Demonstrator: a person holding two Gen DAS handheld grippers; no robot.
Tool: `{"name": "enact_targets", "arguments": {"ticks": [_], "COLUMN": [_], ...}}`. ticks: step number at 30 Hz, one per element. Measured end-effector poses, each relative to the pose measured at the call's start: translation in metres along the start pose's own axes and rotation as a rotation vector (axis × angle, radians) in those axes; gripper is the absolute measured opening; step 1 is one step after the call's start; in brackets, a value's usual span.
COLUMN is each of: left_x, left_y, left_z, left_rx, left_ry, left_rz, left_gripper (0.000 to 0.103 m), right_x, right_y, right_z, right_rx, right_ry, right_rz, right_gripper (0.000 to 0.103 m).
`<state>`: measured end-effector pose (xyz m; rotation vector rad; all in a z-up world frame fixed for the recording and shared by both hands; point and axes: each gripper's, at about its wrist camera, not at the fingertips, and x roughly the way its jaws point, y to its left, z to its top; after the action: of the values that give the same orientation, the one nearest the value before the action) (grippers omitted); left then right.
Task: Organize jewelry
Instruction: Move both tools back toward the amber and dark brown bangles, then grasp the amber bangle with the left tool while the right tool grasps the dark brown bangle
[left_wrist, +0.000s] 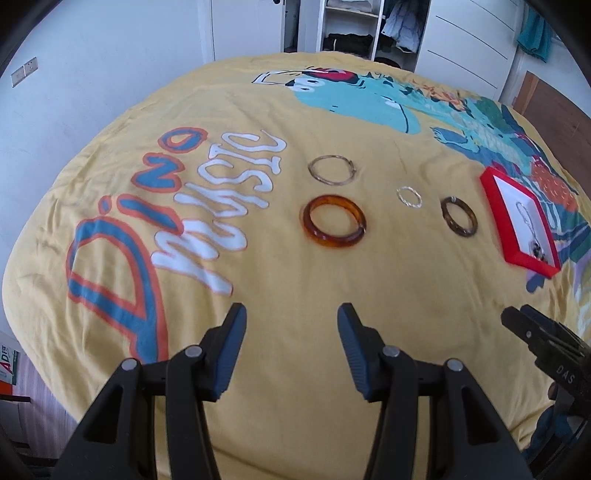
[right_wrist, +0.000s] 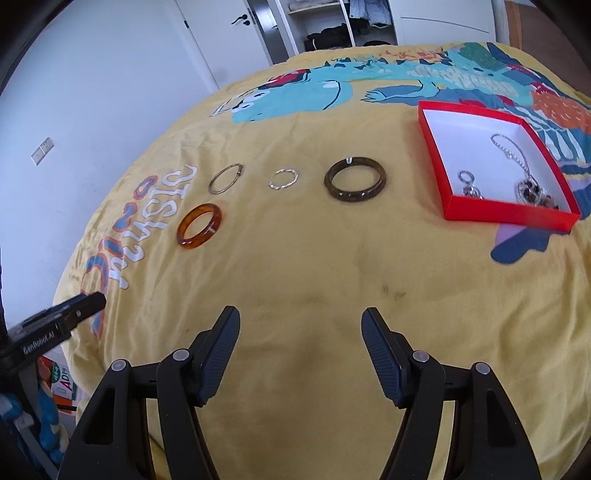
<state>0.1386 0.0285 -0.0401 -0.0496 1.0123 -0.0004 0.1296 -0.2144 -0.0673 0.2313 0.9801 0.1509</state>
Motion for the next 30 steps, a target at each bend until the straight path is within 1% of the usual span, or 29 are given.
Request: {"name": "enact_targets", "arguments": {"ticks": [8,13,16,19,22,23,25,26,30], "left_x": [0.053,0.083,0.098,0.111,0.123,0.126,0.136,0.142,0.154], "left_y": [-0.006,-0.012,-0.011,-0.011,-0.008,-0.008,-0.006,-0.005,-0.001], "left_z": [0.053,0.074,0.080,0.083,0.085,0.085,0.084,0.083,0.079], "left_rx": [0.012,0.032,0.034,0.037,0.024,0.022,0.018,0.014,0.007], "left_ry": [0.017,0.011,0.019,0.027,0.045,0.049,0.069,0.081,0.106], "left_rz": [0.015,0.049,0.050,0.029,-0.006,-0.010,-0.024,-0.028,-0.038], "left_gripper": [0.049,0.049,0.049,0.049,0.049,0.049,0.049,0.049,0.049], "right_x": [0.031,0.061,0.076,0.093,0.111,0.117,0.127,0.131,0.146], "right_y": [-0.028,-0.042,-0.046,-0.048,-0.052,-0.055,-0.058,-0.058,-0.059], "right_z": [0.056,0.088,0.103,0.119,0.130,0.132,0.135,0.135,0.134], "right_rx": [0.001,0.004,-0.006,-0.030,-0.040,-0.042,-0.054,-0.061,-0.093], "right_ry": [-0.032,-0.036,-0.041,-0.030,-0.003,0.007,0.027,0.038,0.073], "right_rz": [-0.050,-0.085,-0.105,-0.127,-0.141,-0.152,-0.169,-0.177,-0.198], "right_gripper": [0.067,0.067,0.067,0.067,0.062,0.060,0.059,0.056,0.056]}}
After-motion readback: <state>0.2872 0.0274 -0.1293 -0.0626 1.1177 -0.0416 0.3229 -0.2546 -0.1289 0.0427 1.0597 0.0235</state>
